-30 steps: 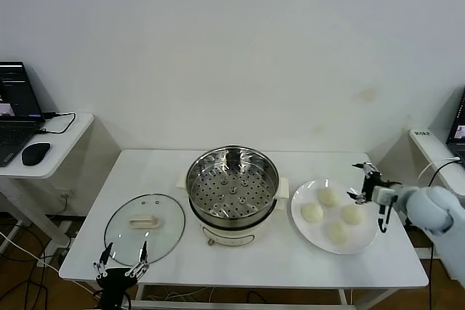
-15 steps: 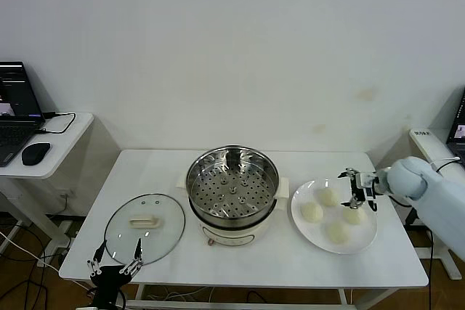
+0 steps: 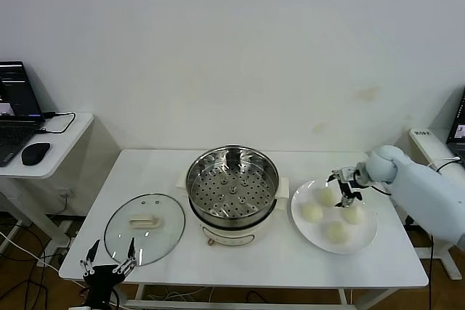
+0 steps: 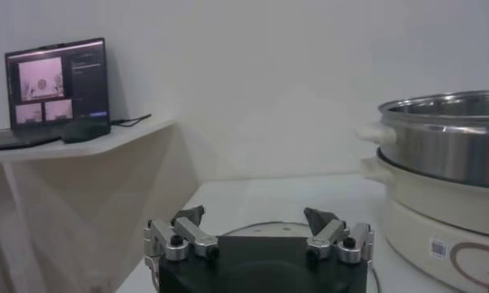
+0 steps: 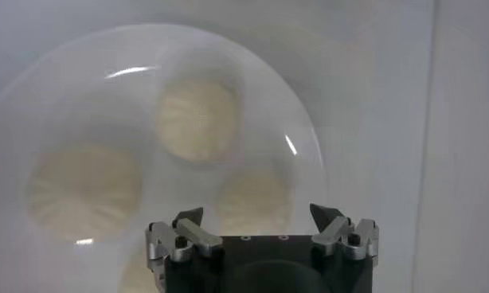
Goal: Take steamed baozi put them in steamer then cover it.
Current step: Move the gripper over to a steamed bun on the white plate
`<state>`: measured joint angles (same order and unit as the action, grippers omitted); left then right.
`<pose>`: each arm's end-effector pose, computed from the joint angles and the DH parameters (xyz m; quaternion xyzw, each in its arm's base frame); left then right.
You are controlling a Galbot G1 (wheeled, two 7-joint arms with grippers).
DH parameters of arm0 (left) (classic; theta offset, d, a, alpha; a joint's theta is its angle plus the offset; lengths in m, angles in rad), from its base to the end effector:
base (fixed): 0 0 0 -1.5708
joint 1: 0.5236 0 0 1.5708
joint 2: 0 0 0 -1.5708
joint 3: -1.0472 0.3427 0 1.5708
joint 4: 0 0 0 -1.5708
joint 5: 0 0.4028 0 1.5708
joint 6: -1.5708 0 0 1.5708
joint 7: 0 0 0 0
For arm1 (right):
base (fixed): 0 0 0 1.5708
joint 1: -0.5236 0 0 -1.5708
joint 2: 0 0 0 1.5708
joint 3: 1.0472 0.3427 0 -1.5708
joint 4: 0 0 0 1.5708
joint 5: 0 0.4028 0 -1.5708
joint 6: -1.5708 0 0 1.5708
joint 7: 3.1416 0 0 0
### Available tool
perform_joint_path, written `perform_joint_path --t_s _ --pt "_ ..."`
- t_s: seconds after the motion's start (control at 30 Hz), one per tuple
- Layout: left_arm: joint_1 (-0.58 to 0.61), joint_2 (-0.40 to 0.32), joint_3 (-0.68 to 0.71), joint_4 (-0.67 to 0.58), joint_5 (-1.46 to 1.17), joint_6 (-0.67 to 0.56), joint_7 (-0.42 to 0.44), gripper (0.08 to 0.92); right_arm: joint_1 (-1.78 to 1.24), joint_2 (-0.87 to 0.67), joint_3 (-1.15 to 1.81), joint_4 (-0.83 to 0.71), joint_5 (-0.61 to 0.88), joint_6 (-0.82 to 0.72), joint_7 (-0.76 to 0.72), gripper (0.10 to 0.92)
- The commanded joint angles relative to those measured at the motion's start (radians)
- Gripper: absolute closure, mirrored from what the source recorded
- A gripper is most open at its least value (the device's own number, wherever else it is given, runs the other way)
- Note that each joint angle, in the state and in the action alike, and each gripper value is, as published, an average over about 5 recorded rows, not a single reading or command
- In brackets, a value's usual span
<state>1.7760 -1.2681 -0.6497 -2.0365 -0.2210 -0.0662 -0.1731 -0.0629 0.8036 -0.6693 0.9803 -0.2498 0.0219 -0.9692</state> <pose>0.1725 0.0914 -0.3429 0.0647 -0.9926 -0.0574 0.0854 0.5880 -0.1697 -0.2425 0.4757 -0.5570 0.5881 0.3428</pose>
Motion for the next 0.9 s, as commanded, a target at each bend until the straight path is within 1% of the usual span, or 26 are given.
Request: perform_joint_path --t_s 0.03,0.47,0.6,0.77,0.83,0.9 --pt "-0.002 0.002 -0.007 0.006 -0.003 -0.003 0.000 0.177 0.025 0.073 -0.026 -0.119 -0.060 0.030 -0.021 0.203" --pt "-0.008 0.006 -0.010 0.012 -0.005 -0.007 0.002 0.177 0.007 0.113 -0.008 -0.164 -0.070 0.002 0.007 0.213" --pt "-0.009 0.006 -0.011 0.012 -0.005 -0.008 0.002 0.177 0.006 0.115 -0.009 -0.163 -0.068 -0.009 0.003 0.261" --pt "-0.009 0.005 -0.011 0.012 -0.005 -0.009 0.002 0.177 0.007 0.111 -0.012 -0.158 -0.066 -0.012 -0.001 0.378" --pt "-0.009 0.005 -0.011 0.012 -0.005 -0.010 0.002 0.177 0.008 0.105 -0.014 -0.150 -0.062 -0.012 -0.005 0.413" --pt "-0.009 0.006 -0.011 0.010 -0.006 -0.010 0.003 0.177 0.011 0.095 -0.019 -0.134 -0.052 -0.014 -0.011 0.426"
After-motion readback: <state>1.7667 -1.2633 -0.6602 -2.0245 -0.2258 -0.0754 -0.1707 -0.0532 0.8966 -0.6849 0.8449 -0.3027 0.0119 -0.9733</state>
